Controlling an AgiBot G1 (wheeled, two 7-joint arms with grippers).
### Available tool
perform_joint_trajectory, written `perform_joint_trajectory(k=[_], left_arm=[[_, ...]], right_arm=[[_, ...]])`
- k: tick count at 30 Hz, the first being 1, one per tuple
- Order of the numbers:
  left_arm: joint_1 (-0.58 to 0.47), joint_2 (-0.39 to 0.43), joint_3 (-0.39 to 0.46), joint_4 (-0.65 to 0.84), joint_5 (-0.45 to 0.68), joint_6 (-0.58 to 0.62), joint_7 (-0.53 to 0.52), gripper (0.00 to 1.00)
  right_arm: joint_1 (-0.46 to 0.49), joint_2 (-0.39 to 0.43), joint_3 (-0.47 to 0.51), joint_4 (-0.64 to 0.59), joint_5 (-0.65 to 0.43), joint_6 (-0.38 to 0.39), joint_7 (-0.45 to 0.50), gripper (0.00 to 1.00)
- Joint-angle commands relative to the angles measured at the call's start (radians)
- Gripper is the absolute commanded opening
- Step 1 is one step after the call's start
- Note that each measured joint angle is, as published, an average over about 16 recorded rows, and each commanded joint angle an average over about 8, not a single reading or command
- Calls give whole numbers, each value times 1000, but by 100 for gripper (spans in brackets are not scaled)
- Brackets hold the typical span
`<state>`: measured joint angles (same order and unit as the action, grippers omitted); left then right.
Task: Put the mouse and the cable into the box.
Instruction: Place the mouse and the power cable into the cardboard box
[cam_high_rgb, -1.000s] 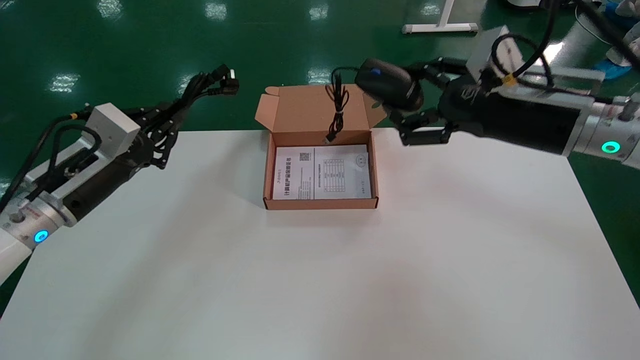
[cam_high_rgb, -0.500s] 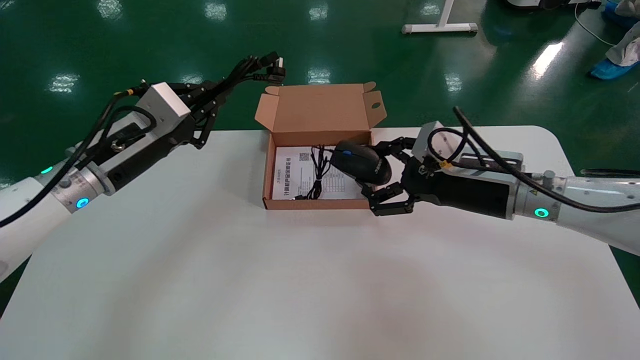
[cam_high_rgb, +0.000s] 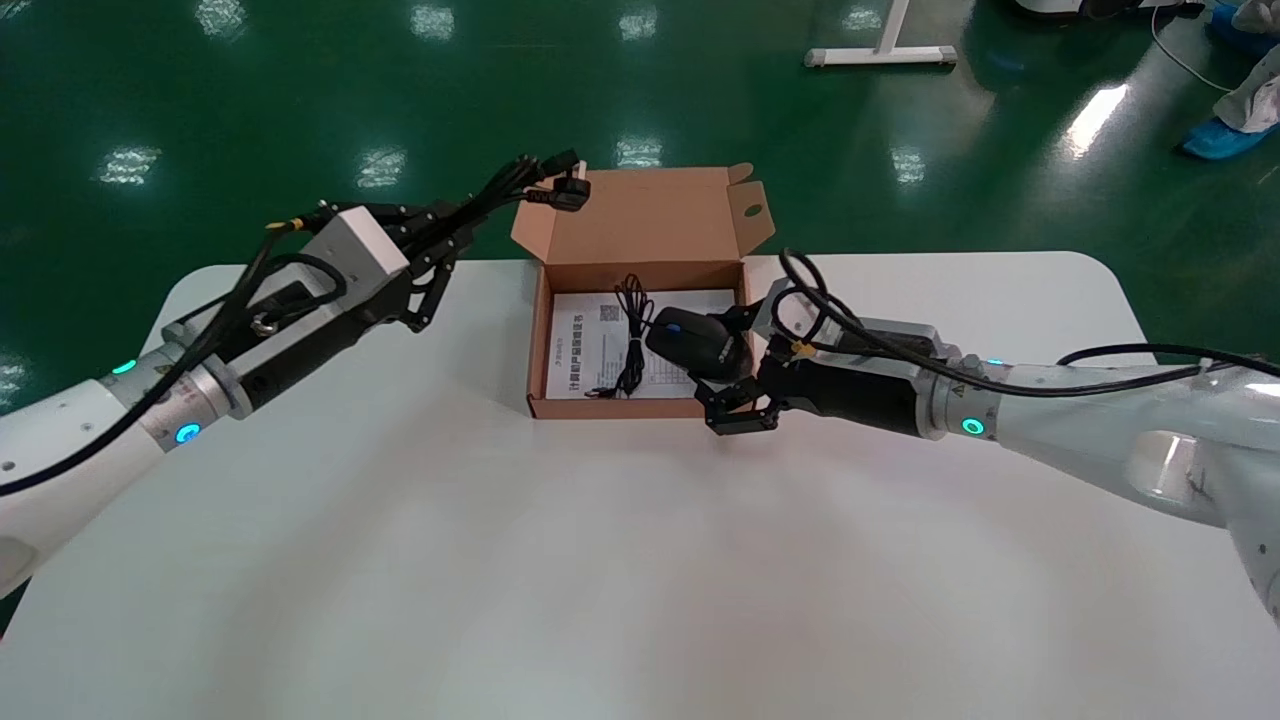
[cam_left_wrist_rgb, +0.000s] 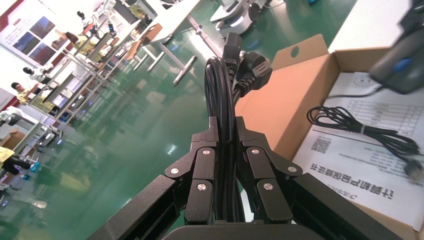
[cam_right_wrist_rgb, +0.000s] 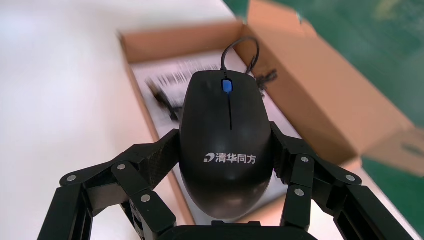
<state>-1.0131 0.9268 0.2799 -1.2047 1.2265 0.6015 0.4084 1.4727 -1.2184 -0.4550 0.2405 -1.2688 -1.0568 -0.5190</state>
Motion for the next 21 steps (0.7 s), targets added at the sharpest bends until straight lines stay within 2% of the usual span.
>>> perform_joint_trajectory(k=[1,4,8,9,21], left_arm=[[3,-2,9,-6,10,0,-6,0],[2,-6,20,-13,25,-1,-16,0],[-4,-4,34,-17,40,-2,-28,0],[-6,-2,37,-17,43,-3,-31,0],[-59,73,65,36,39,32,-1,0]], right_arm=[[11,-26,-3,-51,-10,43,-36,6],[17,-47,2,-88,-7,86,-69,44],[22,-59,11,-117,5,97,-101,93],[24,-60,14,-123,8,96,-107,100],[39,-69,27,-176,27,82,-162,100]])
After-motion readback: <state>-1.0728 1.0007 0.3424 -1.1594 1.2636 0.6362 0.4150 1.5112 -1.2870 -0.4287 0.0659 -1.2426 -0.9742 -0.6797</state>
